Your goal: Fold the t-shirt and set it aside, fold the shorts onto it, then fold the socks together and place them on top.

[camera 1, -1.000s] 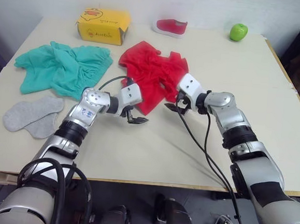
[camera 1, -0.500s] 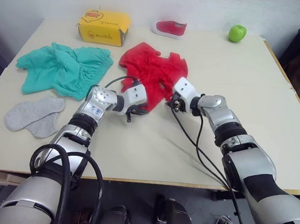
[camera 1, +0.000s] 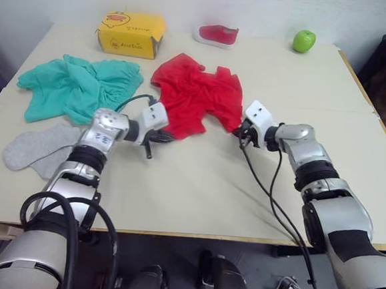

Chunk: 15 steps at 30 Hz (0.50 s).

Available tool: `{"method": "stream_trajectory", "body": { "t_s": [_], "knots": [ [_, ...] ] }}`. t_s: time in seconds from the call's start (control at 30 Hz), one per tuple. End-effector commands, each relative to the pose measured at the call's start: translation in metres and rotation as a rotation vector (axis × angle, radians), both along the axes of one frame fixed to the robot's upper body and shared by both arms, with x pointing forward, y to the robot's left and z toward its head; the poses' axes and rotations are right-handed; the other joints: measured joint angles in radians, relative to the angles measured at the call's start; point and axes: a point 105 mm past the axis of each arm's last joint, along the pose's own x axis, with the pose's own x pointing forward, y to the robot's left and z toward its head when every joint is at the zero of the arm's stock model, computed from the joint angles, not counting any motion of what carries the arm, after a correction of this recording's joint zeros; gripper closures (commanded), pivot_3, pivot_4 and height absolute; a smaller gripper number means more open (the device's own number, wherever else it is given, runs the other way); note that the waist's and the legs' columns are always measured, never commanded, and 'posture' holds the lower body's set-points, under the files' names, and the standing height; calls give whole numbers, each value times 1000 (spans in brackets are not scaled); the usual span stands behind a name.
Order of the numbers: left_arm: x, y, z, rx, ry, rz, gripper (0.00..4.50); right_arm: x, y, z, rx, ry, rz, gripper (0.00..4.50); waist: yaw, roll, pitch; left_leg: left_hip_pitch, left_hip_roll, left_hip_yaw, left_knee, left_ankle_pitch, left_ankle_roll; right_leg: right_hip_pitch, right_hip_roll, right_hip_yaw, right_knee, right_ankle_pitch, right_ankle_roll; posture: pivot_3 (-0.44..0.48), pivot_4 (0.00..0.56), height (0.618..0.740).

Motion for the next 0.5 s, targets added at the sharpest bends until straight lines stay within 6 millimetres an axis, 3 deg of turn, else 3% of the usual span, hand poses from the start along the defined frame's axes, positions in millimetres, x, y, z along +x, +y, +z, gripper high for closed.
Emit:
{"method": "stream_trajectory", "body": {
  "t_s": [0.03,0.13,0.27,0.5],
  "knots": [
    [-24,16,18,-45,14,-81,4500,-21,-8,17,15,-20,110,4479,0,0,0,-1,0,0,0,0,0,-1,0,0,0,0,0,0,150,740],
    [-66,45,14,-21,90,-136,4500,-53,-34,16,-27,8,177,4479,1,0,0,-6,0,0,1,0,0,-7,0,0,1,0,0,0,150,740],
    [-112,62,9,-8,211,-169,4500,-82,-57,10,-90,38,207,4479,3,1,0,-7,0,-1,2,-1,-1,-7,1,1,0,0,0,0,150,740],
    [-152,77,2,31,312,-144,4500,-130,-82,7,-127,144,271,4479,11,2,1,3,1,-2,3,-2,-2,3,1,1,-1,0,-1,0,150,740]
  ]
}}
